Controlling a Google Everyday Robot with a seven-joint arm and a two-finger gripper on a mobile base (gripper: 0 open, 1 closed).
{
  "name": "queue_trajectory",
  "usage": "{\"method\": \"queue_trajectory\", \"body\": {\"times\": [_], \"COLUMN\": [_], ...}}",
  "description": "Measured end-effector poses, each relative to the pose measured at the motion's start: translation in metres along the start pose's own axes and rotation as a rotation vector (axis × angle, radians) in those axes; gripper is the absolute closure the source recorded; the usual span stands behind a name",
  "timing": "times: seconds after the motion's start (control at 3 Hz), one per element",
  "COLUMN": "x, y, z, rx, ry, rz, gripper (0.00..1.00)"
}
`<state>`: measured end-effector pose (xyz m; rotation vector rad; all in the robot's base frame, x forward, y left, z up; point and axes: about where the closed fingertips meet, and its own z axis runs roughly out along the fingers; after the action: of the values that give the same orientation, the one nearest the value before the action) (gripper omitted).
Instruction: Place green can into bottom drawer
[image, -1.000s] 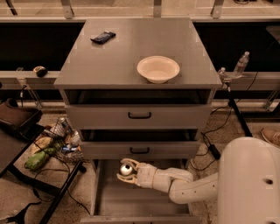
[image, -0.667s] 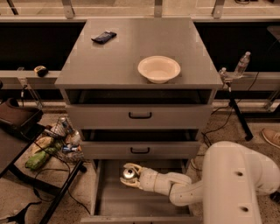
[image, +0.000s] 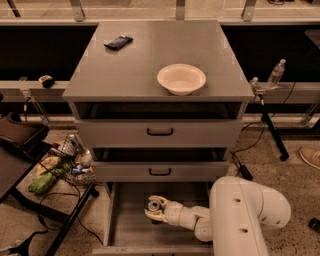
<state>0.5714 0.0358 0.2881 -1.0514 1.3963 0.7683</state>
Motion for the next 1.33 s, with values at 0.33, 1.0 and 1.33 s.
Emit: {"method": "queue_trajectory", "body": {"times": [0.33, 1.0, 1.33], "x": [0.0442, 0.0497, 0.0497], "y": [-0.0031, -0.0047, -0.0046], "z": [0.0028, 0.0036, 0.0036], "rx": [0.023, 0.03, 0.03], "ry": [0.003, 0.003, 0.003], "rz": [0.057, 0.057, 0.057], "gripper": [1.0, 0.77, 0.54]}}
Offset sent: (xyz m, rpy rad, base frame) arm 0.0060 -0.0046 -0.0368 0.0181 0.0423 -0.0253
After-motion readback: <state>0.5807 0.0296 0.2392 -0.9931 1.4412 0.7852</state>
